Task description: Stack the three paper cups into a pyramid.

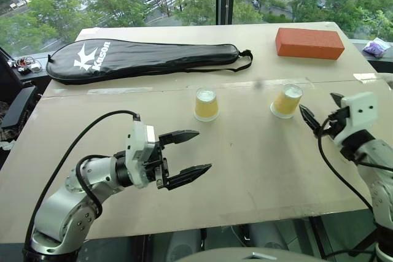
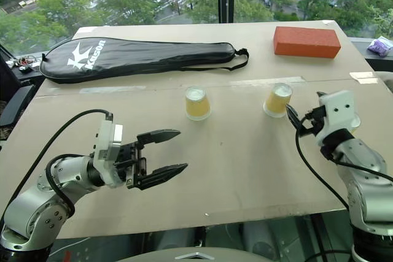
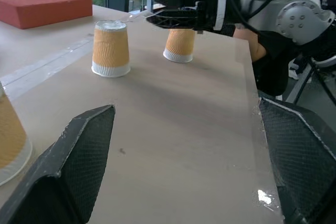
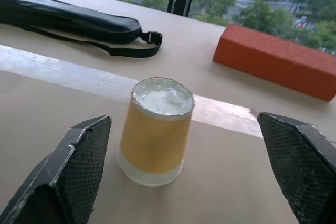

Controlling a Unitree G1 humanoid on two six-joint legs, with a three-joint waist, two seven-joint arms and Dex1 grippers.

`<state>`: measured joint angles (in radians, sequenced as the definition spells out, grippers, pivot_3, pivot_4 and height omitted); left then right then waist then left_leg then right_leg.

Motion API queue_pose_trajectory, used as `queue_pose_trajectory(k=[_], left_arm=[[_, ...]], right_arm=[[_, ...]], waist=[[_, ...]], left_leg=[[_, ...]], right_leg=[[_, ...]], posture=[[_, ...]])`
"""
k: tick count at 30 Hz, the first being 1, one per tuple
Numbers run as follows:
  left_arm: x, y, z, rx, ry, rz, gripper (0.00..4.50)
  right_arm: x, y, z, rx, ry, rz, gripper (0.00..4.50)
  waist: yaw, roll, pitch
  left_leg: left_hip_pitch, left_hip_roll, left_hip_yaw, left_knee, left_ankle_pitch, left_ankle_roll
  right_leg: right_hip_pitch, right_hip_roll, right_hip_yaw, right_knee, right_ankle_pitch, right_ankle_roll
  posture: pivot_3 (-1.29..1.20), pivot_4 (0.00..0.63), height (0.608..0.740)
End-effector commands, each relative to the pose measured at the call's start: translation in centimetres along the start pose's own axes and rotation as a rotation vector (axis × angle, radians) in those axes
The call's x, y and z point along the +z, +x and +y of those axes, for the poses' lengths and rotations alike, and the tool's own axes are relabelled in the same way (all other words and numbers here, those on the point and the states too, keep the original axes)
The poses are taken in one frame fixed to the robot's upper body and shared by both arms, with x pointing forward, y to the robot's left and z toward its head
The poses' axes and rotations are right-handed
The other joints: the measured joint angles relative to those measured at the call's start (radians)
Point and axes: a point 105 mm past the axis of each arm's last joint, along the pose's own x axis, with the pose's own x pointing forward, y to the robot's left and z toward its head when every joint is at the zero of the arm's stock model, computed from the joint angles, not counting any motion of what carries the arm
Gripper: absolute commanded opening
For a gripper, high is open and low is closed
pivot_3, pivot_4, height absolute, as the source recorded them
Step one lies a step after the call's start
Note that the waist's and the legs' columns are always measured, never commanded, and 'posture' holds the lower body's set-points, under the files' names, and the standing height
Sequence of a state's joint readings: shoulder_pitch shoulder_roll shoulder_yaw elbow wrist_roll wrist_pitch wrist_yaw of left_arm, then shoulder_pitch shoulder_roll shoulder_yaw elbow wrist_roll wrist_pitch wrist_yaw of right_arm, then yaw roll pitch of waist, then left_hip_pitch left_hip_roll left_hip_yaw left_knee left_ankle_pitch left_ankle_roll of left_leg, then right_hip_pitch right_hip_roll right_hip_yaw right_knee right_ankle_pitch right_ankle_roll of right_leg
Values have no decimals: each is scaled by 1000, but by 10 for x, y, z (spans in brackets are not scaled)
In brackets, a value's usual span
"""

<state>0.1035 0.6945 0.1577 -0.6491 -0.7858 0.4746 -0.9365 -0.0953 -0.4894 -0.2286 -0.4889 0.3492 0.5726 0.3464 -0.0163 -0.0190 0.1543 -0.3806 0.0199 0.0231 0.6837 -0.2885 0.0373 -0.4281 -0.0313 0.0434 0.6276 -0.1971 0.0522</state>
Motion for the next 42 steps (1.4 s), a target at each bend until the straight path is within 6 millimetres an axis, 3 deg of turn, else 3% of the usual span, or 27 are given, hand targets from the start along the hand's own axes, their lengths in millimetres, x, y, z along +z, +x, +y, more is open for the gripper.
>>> queue_pose_trajectory(k=[1, 4, 10, 13, 15, 17, 22, 27, 35, 42], left_arm=[[8, 2, -6, -25, 25, -20, 4500], [7, -2, -5, -8, 19, -12, 4500], [7, -7, -4, 37, 18, -11, 4500], [2, -11, -8, 61, 4, -6, 4500], [1, -13, -8, 79, -1, -2, 4500], [-1, -16, -7, 101, -9, -2, 4500], [-15, -28, -3, 170, -37, 27, 4500], [-27, -41, -2, 209, -50, 57, 4500], [-27, -46, -10, 163, -40, 66, 4500], [-16, -59, -13, 166, 2, 47, 4500]], right_arm=[[1, 18, -1, 4, 67, -1, 4427], [-5, 48, -9, -36, 131, 20, 4427], [-17, 70, -19, -66, 181, 61, 4427], [-21, 76, -15, -18, 176, 64, 3607], [-15, 76, -15, -1, 172, 39, 2523], [-8, 73, -12, 35, 152, 10, 2220], [5, 39, 31, 338, 59, -30, 2220], [3, 14, 67, 499, 42, -30, 2220], [3, 24, 103, 576, 35, -49, 2220], [-16, 38, 99, 533, -31, 36, 2220]], waist=[[0, 0, 0], [-4, 0, 0], [5, 1, 1], [1, 1, 1], [0, 1, 1], [0, 2, 1], [3, 2, 1], [-1, 2, 2], [0, 1, 1], [3, 2, 2]], left_leg=[[0, 0, 0, 0, 0, 0], [0, 0, 1, 0, 0, 0], [-3, 0, 0, -1, 0, 0], [-3, 1, 0, -1, 0, 0], [-3, 1, 0, -1, 0, 0], [-3, 1, 0, -1, 0, 0], [-3, 2, -1, -1, 0, 0], [-2, 2, 0, -2, 0, 0], [-1, 3, 0, -1, 0, 0], [-3, 2, 0, -1, 0, 0]], right_leg=[[0, 0, 0, 0, 0, -1], [0, 0, 0, 0, 2, -3], [-1, 0, -2, -1, 2, -3], [-1, -1, 0, -2, 2, -3], [-1, -1, 0, -2, 2, -3], [-1, -1, 0, -2, 2, -3], [-1, -1, -1, -1, 1, -3], [-1, 0, -1, -1, 1, -2], [-1, -1, -1, -1, -1, 1], [-3, -2, -2, -2, 1, -3]], posture=[[0, 150, 740], [0, 150, 740], [0, 150, 740], [0, 150, 740], [0, 150, 740], [0, 150, 740], [0, 150, 740], [0, 150, 740], [0, 150, 740], [0, 150, 740]])
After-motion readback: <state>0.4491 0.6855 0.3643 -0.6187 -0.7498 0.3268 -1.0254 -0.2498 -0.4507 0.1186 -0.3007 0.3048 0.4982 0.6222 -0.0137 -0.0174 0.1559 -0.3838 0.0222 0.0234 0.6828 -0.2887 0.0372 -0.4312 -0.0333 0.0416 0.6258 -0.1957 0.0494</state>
